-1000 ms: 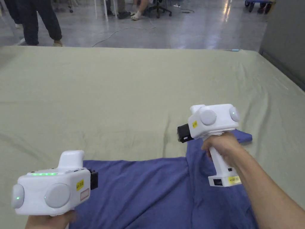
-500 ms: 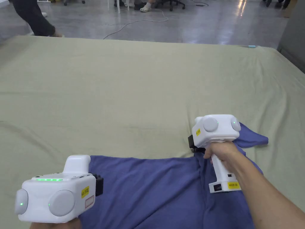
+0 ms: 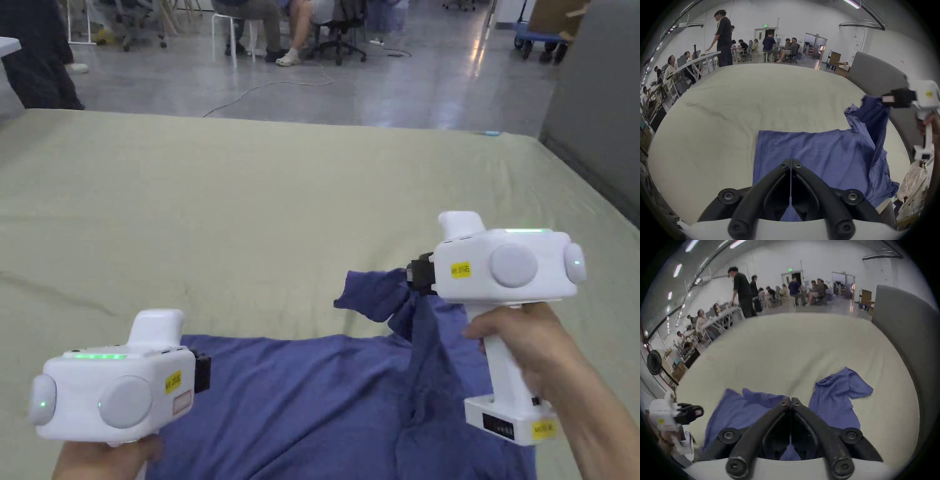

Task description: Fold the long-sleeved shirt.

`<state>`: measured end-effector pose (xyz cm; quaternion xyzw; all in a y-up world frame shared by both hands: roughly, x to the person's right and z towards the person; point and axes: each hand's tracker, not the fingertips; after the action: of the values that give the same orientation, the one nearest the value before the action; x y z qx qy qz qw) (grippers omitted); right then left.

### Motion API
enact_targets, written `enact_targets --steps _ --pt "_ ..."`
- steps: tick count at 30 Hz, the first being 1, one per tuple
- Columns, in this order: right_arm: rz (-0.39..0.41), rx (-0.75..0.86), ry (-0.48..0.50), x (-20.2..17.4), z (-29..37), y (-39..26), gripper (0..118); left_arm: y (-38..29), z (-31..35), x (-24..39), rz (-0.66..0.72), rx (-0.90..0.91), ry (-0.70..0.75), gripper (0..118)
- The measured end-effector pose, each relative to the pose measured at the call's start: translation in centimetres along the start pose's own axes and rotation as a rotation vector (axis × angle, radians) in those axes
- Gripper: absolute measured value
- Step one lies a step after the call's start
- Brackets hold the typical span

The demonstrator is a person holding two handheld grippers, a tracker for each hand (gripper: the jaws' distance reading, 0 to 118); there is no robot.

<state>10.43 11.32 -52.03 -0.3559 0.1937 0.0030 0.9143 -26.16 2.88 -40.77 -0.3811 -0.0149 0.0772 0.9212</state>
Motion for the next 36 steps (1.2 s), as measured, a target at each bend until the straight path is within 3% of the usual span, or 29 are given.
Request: enact_targets --steps 2,7,13,17,19,20,21,22,23,24,25,27,28,29,30,31,33,35,36 --pt "-0.007 0.034 0.006 -0.3 3.6 -2.8 0 -0.1 0.5 0.2 -0.007 0.008 -0.005 0" --pt "-0.023 -0.077 0.027 -0.9 7.4 -11.8 0 -1.3 1.6 0.6 -0.011 0.017 -0.012 0" --pt "-0.068 -0.314 0.004 -0.8 3.1 -20.4 0 -2.5 2.8 1.0 -0.02 0.001 -0.016 0" --pt "0.052 -0.393 -0.074 -0.8 0.4 -22.0 0 -2.9 3.4 1.3 -0.034 0.006 -0.005 0" --pt "0.021 -0.374 -0.052 -0.5 0.9 -21.5 0 -2.9 3.8 1.5 -0.038 0.008 -0.008 0" --pt "-0.009 -0.341 -0.054 -0.6 1.7 -20.9 10 -2.9 3.9 1.5 -0.037 0.01 -0.009 0" --pt "-0.028 -0.302 -0.046 -0.7 2.8 -20.0 35 -2.9 4.1 1.4 -0.035 0.013 -0.012 0" --pt "-0.055 -0.265 -0.018 -0.3 4.1 -19.3 80 -2.9 4.3 1.4 -0.034 0.017 -0.016 0" --pt "-0.064 -0.212 -0.014 -0.2 5.2 -18.4 108 -3.0 4.4 1.3 -0.033 0.027 -0.023 0" --pt "-0.068 -0.149 -0.018 -0.2 6.3 -17.6 118 -2.9 4.5 1.3 -0.033 0.033 -0.023 0" --pt "-0.055 -0.087 -0.039 -0.2 7.3 -17.0 118 -2.9 4.5 1.3 -0.036 0.032 -0.02 0" --pt "-0.009 -0.084 -0.138 -0.2 8.2 -15.5 117 -2.7 4.3 1.4 -0.042 0.03 -0.017 0" --pt "0.006 -0.114 -0.194 -0.2 8.2 -15.0 109 -2.7 4.0 1.3 -0.043 0.027 -0.017 0" --pt "0.008 -0.114 -0.233 -0.1 8.3 -14.6 93 -2.6 3.6 1.3 -0.042 0.02 -0.012 0" --pt "0.01 -0.097 -0.267 0.1 8.1 -14.7 56 -2.6 3.2 1.2 -0.042 0.013 -0.009 0" --pt "0.008 -0.079 -0.292 0.3 7.9 -14.6 0 -2.4 2.5 1.1 -0.042 0.007 -0.008 0" --pt "-0.025 -0.116 -0.296 1.2 7.0 -14.6 0 -1.5 1.1 0.6 -0.047 -0.016 -0.012 0" --pt "-0.051 -0.169 -0.167 2.1 6.3 -14.9 0 -0.2 -0.8 0.2 -0.055 -0.016 0.016 0" --pt "-0.076 -0.17 -0.156 2.2 6.1 -15.0 0 0.8 -1.8 -0.2 -0.057 -0.017 0.037 0"
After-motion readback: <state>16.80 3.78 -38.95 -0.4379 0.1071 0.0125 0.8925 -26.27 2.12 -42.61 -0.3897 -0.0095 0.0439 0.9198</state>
